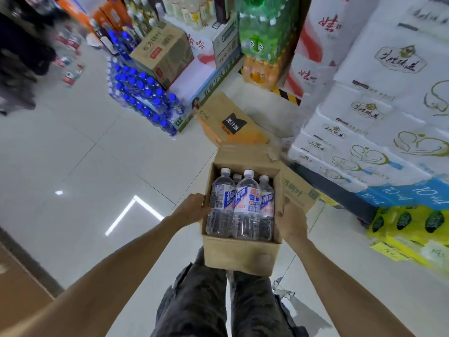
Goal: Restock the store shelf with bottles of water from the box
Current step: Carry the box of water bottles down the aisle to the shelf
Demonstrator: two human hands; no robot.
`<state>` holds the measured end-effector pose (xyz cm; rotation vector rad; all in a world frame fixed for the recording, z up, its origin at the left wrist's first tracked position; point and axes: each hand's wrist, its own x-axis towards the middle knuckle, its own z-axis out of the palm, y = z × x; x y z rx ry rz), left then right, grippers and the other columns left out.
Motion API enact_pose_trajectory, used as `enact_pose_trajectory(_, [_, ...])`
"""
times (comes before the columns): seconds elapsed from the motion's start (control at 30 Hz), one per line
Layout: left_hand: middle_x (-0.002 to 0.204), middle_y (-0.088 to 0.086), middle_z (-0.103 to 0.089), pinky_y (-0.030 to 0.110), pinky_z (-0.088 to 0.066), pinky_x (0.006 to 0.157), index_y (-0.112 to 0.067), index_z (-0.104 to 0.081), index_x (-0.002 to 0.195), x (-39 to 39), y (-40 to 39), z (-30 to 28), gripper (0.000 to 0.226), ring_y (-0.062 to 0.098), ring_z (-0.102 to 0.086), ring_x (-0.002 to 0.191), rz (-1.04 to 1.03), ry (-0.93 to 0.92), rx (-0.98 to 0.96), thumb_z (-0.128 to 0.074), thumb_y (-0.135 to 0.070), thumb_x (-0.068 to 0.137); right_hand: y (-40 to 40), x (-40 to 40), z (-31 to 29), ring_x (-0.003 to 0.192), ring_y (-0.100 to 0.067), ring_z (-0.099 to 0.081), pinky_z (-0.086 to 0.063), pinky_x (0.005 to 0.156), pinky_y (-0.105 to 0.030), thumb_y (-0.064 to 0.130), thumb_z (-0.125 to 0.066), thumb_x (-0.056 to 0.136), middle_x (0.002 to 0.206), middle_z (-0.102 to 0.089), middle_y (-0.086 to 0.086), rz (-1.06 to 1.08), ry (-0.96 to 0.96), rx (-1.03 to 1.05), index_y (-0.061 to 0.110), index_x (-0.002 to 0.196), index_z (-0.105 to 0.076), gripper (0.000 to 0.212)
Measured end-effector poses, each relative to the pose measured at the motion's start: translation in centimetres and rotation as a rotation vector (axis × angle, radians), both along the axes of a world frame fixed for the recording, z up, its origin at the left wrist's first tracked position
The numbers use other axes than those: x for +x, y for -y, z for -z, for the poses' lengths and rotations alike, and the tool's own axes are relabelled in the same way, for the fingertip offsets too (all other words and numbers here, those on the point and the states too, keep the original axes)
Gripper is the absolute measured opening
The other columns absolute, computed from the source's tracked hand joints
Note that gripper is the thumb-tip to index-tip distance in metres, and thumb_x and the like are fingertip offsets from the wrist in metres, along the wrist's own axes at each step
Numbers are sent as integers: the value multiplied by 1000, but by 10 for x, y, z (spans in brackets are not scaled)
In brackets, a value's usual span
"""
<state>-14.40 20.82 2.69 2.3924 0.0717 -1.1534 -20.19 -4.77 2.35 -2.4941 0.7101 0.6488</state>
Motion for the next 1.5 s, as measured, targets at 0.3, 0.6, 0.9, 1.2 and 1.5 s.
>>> enact_pose_trajectory(0.3, [103, 14, -71, 36, -59, 78, 2, -64, 105, -39, -103, -29, 33, 25, -70, 87, -318, 32, 15, -57, -29, 94, -95, 46, -25, 53, -12, -48, -31, 44, -21, 20, -59, 92, 64, -57, 0, -271, 40, 94, 14, 71, -61, 22])
enact_pose_trajectory(0.6, [101, 16, -71, 33, -59, 76, 5, -63, 100, -59, -239, -50, 30, 27, -71, 86, -583, 43, -19, -55, -23, 95, -255, 100, -44, 70, -20, -59, -42, 53, -27, 17, -64, 88, 79, -64, -4, -562, 21, -25, 11, 77, -60, 14])
enact_pose_trajectory(0.9, [101, 18, -70, 33, -58, 76, 4, -61, 102, -52, -393, -63, 27, 28, -71, 87, -834, 45, -2, -54, -21, 95, -438, 159, -56, 68, -21, -53, -32, 51, -22, 17, -62, 91, 85, -64, -7, -803, -12, -4, 12, 81, -57, 12])
enact_pose_trajectory(1.2, [99, 19, -71, 38, -60, 78, 5, -60, 101, -4, -544, -68, 28, 28, -72, 85, -1069, 44, -3, -60, -21, 92, -623, 252, -53, 69, -21, -51, -37, 59, -24, 23, -61, 92, 98, -69, -12, -1015, -24, 22, 6, 95, -67, 18])
enact_pose_trajectory(1.5, [92, 14, -71, 20, -57, 60, -7, -58, 86, 88, -704, -87, 19, 22, -71, 74, -1257, 75, 17, -62, -24, 92, -818, 374, -77, 75, -30, -57, -38, 60, -28, 15, -58, 91, 100, -67, -19, -1202, -51, 36, 1, 90, -64, 15])
